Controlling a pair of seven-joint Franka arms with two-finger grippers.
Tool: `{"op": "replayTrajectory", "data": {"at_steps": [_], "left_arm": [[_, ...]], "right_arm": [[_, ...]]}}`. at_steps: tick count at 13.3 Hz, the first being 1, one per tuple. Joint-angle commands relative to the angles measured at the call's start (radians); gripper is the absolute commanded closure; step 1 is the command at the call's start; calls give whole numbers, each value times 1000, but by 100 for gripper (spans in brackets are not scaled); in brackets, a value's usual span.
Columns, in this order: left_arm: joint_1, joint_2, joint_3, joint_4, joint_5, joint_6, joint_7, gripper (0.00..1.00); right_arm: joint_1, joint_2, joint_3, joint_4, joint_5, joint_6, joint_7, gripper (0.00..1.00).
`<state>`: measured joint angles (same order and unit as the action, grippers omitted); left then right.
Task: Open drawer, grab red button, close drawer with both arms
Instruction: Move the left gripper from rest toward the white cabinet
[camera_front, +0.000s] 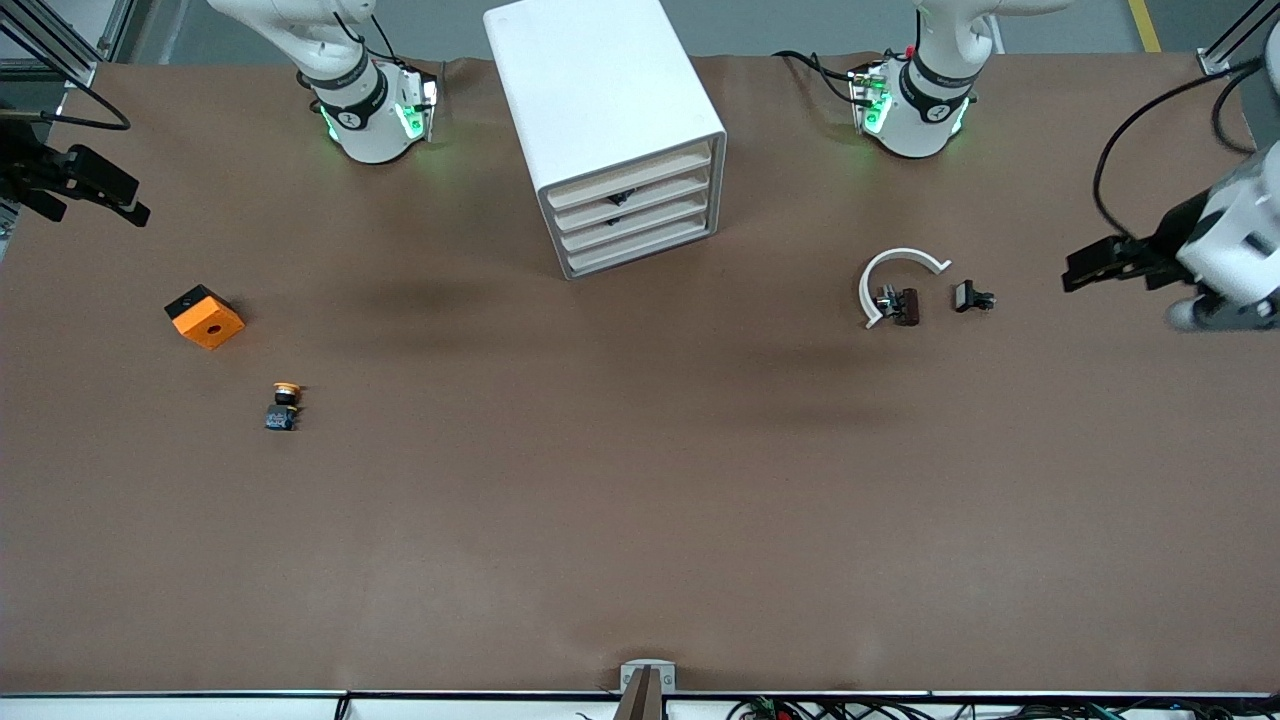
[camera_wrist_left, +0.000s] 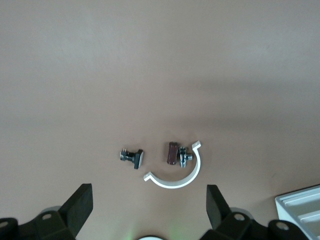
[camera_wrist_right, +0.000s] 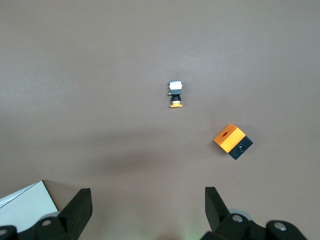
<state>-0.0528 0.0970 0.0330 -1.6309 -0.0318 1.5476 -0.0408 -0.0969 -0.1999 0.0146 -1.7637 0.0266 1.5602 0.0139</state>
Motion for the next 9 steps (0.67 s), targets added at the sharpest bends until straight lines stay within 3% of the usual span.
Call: {"op": "replayTrajectory", "data": {"at_steps": [1,5,9], "left_arm": [[-7,90,-4,-3,-13,-12,-13,0],[-36,197,-8,-55,0,-6,-63,0],[-113,286,-18,-73,-2,-9,-299,0]], "right_arm": [[-3,-10,4,3,6,-6,3,0],[-3,-10,4,3,4,-6,3,0],[-4,-10,4,3,4,-8,3,0]]}}
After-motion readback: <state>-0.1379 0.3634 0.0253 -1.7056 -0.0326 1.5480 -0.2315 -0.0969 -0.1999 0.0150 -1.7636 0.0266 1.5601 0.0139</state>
